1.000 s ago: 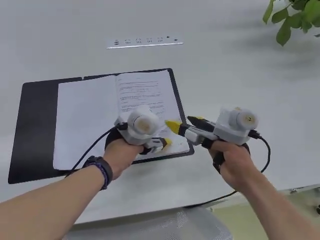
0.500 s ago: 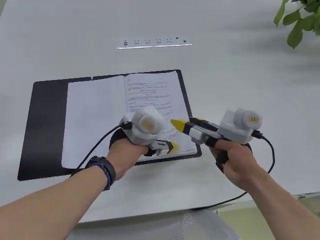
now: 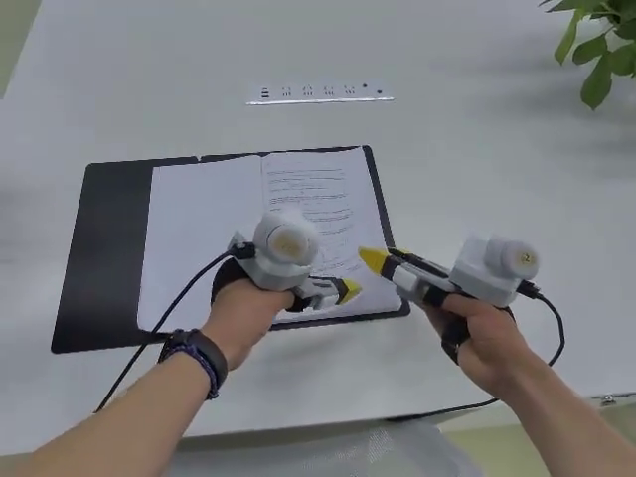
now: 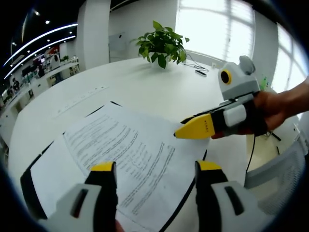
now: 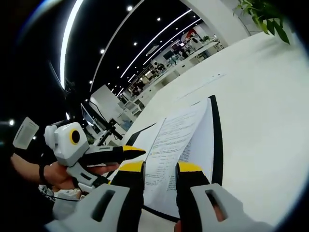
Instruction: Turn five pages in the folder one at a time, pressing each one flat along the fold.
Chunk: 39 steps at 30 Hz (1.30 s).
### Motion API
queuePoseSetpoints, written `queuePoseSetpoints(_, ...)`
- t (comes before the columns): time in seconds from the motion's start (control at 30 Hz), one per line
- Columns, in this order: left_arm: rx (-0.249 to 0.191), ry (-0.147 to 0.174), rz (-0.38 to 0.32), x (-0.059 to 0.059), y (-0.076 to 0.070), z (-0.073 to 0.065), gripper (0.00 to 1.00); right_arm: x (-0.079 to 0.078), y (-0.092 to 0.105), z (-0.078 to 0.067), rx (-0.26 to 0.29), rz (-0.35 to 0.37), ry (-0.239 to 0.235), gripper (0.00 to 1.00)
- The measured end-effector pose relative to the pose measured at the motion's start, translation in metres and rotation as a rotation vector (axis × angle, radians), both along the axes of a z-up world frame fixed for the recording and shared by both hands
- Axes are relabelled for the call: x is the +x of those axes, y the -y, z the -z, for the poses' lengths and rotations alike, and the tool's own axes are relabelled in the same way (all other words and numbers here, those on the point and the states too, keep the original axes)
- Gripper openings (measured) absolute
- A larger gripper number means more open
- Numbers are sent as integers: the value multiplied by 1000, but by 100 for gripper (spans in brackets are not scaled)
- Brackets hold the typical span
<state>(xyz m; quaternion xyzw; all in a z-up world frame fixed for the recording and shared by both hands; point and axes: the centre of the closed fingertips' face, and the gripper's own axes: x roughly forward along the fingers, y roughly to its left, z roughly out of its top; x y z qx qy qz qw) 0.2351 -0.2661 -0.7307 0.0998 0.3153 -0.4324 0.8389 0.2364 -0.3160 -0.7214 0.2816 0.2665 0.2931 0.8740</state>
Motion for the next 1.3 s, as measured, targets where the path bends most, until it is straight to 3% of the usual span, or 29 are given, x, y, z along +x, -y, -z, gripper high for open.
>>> queuePoseSetpoints(0.23,-14,14,-44,-1,-18,-15,67,-3,-3,0,5,9,-2,9)
queuePoseSetpoints(0.37,-15,27,-49,-7,-27,-26,67,-2,-5,-2,19,27,-11,0)
queuePoseSetpoints(0.57,-17,41,-61,-17,-43,-38,67,-1,-8,-5,32,39,-12,0)
queuePoseSetpoints(0.83,-23,60,-95,-22,-66,-52,67,-1,-19,-14,49,46,-5,0)
queuePoseSetpoints(1.3,-38,86,-133,-32,-103,-67,68,1,-56,-30,53,6,18,0)
